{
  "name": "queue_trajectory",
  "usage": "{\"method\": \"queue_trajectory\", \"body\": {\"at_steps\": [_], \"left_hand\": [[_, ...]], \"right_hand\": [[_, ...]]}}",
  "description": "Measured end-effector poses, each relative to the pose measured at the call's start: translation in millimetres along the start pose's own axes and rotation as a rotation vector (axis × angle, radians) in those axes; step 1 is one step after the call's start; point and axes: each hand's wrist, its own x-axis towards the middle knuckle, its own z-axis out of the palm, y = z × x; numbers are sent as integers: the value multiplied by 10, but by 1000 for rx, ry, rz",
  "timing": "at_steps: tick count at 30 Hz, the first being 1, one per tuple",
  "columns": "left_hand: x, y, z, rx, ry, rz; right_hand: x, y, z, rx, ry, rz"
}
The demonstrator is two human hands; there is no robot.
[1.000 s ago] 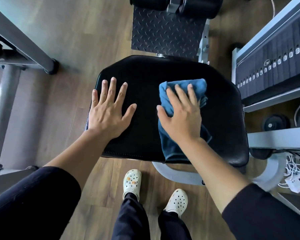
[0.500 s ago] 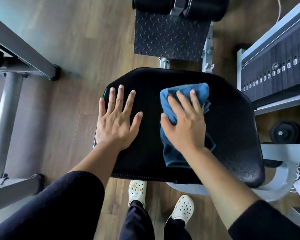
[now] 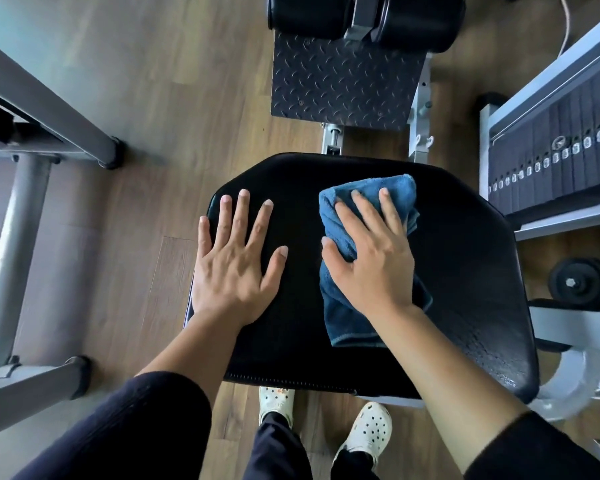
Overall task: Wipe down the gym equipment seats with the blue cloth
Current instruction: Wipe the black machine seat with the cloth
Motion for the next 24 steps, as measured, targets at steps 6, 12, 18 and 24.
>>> {"method": "queue_trajectory", "body": {"at_steps": [6, 12, 18, 24], "left_hand": [[0, 7, 4, 0, 11, -3], [18, -1, 0, -7, 11, -4], [3, -9, 15, -13, 7, 2], [23, 4, 13, -23, 11, 6]], "right_hand": [[-285, 136, -143, -12, 45, 26], [167, -30, 19, -57, 26, 111], [-150, 69, -128, -8, -55, -122], [-231, 264, -187, -42, 69, 67]]}}
